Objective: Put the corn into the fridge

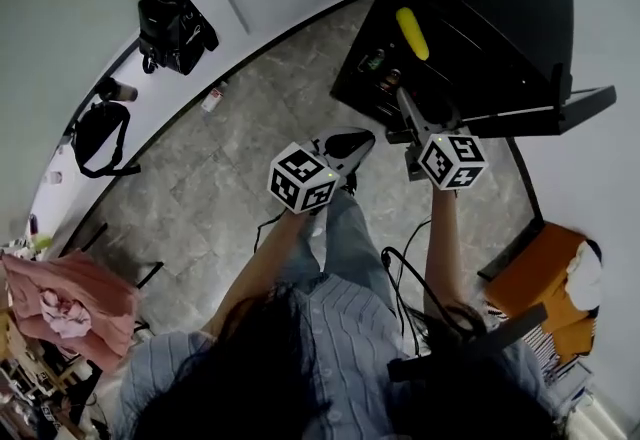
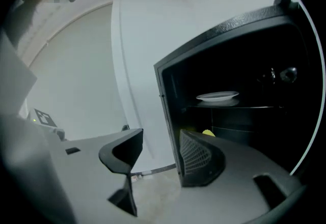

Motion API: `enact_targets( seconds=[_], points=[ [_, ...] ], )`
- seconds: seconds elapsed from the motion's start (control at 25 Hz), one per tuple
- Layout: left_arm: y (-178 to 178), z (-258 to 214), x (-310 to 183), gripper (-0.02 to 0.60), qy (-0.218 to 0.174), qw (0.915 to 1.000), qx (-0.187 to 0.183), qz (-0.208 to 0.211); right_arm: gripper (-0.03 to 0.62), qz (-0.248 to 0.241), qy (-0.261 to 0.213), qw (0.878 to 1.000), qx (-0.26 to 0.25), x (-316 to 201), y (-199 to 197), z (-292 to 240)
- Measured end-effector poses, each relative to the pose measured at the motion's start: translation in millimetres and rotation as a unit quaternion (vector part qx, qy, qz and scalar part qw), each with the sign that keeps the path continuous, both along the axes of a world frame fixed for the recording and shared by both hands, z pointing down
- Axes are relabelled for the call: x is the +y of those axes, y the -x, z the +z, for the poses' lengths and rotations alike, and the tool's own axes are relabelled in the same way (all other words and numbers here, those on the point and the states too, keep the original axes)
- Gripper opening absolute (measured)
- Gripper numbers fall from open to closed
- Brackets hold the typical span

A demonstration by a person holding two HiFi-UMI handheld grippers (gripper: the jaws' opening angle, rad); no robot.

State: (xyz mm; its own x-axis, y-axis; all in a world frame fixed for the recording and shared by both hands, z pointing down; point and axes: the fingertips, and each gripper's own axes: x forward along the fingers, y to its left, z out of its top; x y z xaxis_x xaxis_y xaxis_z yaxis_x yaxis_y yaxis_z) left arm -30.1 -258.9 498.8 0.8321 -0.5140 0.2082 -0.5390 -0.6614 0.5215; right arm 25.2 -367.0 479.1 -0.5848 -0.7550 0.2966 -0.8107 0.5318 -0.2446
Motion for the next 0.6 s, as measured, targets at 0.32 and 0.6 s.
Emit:
enact_targets(
  seconds=[0.32, 0.6],
  points=[
    [6.1, -8.7, 48.8, 0.009, -0.004, 0.9986, -0.019, 0.050, 0.207, 0.015, -0.004, 0.998, -0.069, 51.9, 21.1, -43.1],
    [12.4, -31.0, 78.1, 0.009, -0.028, 0.9966, -0.012, 0.076, 0.191, 0.027, -0.002, 0.996, -0.086, 99.7, 34.4, -58.4]
  ],
)
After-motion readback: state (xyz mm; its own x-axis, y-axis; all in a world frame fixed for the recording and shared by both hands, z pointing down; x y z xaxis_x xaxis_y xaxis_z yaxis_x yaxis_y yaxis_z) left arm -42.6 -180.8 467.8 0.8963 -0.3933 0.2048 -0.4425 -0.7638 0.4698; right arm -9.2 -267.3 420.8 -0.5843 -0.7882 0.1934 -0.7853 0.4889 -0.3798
